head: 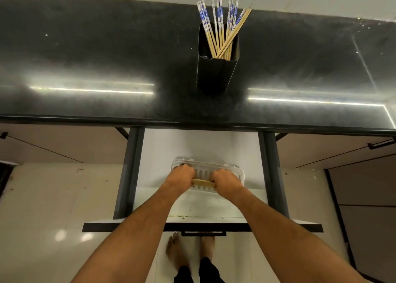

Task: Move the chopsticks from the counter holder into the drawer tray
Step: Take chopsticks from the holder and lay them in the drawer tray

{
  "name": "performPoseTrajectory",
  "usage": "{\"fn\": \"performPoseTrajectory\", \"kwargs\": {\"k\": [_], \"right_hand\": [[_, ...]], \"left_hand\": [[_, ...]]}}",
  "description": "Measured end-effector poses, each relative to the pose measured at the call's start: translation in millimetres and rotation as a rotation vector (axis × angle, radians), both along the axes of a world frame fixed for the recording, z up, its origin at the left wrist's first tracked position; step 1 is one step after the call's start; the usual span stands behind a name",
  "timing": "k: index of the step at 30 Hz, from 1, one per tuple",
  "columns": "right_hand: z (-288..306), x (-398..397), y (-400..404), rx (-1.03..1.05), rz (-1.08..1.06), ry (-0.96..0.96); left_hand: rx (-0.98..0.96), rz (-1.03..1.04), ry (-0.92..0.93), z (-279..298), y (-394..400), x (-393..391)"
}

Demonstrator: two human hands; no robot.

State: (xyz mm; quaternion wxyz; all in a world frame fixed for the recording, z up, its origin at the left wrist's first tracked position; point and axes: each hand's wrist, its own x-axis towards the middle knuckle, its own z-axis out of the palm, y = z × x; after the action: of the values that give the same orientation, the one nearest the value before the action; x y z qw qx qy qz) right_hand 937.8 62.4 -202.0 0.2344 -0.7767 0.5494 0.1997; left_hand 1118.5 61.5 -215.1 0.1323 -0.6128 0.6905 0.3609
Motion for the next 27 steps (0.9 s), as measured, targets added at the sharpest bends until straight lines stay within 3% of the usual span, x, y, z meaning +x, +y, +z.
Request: {"fn": "performPoseTrajectory", "kwargs": {"k": [9,16,27], "right_hand": [[-6.2,-6.4,2.0,-0.018,0.004,0.009],[-3.1,-14.2,0.3,-0.119,0.014,0.056],[-9.7,-19.8,3.9,-0.086,0.051,0.026]], "left_hand": [[-0.044,-0.079,0.013,-6.0,4.3,-2.9],[-0.160,-0.027,-0.010,-4.6,9.0,-1.0],[-0.225,0.029,-0.014,-3.8,19.3,-1.7]]}}
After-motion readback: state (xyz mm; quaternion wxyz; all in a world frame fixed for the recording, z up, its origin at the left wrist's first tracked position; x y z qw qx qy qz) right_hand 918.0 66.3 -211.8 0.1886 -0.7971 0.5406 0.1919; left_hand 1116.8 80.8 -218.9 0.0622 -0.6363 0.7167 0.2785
